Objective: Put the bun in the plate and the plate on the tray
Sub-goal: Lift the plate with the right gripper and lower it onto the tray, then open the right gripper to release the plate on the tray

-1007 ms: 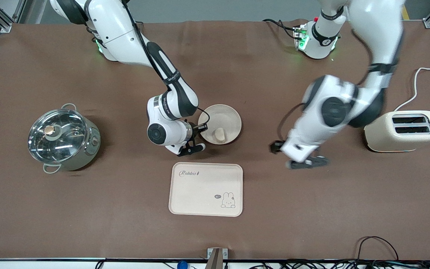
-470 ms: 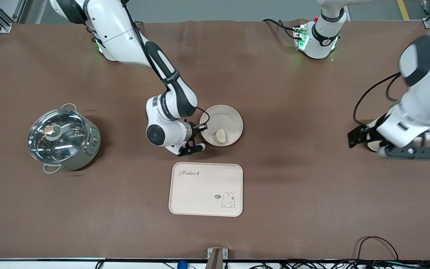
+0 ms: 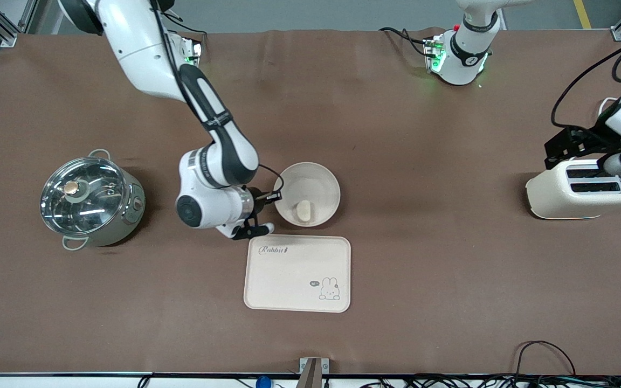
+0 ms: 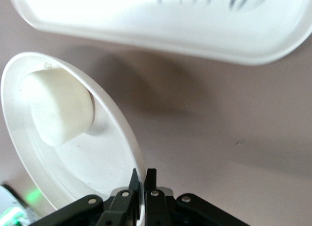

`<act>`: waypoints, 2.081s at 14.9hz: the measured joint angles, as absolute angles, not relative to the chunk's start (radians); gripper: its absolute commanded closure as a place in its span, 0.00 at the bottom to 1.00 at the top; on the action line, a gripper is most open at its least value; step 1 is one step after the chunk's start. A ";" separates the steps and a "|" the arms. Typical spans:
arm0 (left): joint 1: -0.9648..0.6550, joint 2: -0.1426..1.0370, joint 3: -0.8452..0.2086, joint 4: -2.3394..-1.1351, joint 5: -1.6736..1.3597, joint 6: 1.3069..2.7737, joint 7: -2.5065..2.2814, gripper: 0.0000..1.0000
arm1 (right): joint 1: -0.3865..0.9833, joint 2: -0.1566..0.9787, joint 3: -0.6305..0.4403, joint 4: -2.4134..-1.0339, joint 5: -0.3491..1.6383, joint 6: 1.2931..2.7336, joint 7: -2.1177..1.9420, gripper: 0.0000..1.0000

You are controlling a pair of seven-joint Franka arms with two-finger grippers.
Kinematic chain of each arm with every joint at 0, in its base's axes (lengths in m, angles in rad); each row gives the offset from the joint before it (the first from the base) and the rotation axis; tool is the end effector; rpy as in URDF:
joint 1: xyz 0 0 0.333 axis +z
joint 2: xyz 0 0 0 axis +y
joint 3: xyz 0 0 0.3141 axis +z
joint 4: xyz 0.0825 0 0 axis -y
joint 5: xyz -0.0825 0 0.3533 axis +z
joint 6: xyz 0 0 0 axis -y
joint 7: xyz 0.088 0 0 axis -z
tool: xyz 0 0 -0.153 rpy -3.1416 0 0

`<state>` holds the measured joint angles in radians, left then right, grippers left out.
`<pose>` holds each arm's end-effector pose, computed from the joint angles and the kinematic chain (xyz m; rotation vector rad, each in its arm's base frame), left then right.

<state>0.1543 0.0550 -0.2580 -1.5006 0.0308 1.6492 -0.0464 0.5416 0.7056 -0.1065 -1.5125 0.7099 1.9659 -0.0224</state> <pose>0.5510 -0.0490 0.5868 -3.1271 0.0895 -0.1509 0.5646 0.3495 0.2192 -2.6157 -0.1461 0.4559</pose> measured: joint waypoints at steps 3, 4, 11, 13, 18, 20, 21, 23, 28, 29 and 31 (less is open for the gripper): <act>0.095 0.008 -0.207 -1.543 0.014 1.652 -0.047 0.00 | 0.494 0.699 -0.107 -1.410 0.711 1.953 0.034 1.00; 0.057 -0.018 -0.175 -1.579 0.013 1.667 -0.049 0.00 | 0.486 0.700 -0.107 -1.385 0.711 1.958 0.041 0.99; -0.025 -0.065 -0.084 -1.644 0.013 1.711 -0.049 0.00 | 0.447 0.854 -0.107 -1.221 0.711 2.108 0.059 1.00; -0.024 -0.050 -0.083 -1.620 0.013 1.712 -0.048 0.00 | 0.438 0.936 -0.107 -1.147 0.712 2.129 0.075 1.00; -0.024 -0.043 -0.082 -1.585 0.013 1.701 -0.048 0.00 | 0.426 1.044 -0.081 -1.070 0.717 2.184 0.084 0.99; -0.024 -0.043 -0.082 -1.585 0.013 1.682 -0.048 0.00 | 0.426 1.057 -0.075 -1.065 0.718 2.191 0.089 0.98; -0.025 -0.042 -0.082 -1.585 0.013 1.668 -0.048 0.00 | 0.425 1.061 -0.073 -1.065 0.718 2.196 0.089 0.95; -0.029 -0.041 -0.082 -1.584 0.013 1.656 -0.048 0.00 | 0.424 1.069 -0.070 -1.065 0.719 2.203 0.090 0.79; -0.029 -0.036 -0.082 -1.583 0.013 1.654 -0.048 0.00 | 0.423 1.073 -0.069 -1.054 0.700 2.205 0.088 0.00; -0.029 -0.036 -0.082 -1.583 0.013 1.654 -0.048 0.00 | 0.423 1.068 -0.073 -1.039 0.651 2.193 0.088 0.00; -0.029 -0.035 -0.082 -1.581 0.013 1.653 -0.048 0.00 | 0.421 1.025 -0.084 -1.012 0.511 2.097 0.092 0.00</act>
